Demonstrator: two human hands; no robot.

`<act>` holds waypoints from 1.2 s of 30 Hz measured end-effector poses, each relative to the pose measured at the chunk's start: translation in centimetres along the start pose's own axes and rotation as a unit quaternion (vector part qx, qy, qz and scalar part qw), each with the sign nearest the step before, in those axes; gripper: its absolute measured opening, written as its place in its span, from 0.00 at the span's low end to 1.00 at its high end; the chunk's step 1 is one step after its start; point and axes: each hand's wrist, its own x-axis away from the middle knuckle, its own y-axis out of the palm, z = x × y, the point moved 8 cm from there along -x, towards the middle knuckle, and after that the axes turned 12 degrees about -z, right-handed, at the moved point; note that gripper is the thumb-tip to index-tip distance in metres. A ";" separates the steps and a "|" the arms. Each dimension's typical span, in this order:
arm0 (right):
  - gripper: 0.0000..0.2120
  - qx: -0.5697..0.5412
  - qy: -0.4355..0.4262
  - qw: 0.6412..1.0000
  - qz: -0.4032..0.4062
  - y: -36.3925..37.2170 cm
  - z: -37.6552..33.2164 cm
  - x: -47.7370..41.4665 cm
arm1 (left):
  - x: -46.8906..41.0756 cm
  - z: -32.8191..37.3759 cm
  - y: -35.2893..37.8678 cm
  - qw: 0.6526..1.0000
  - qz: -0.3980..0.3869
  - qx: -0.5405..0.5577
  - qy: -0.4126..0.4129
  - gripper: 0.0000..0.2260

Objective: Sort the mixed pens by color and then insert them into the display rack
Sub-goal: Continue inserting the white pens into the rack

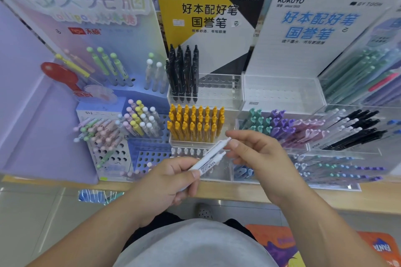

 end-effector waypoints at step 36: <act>0.05 -0.062 -0.111 0.974 0.187 -5.4 -1.8 2.0 | 0.3 -1.8 -3.4 0.963 0.128 -0.227 -0.063 0.08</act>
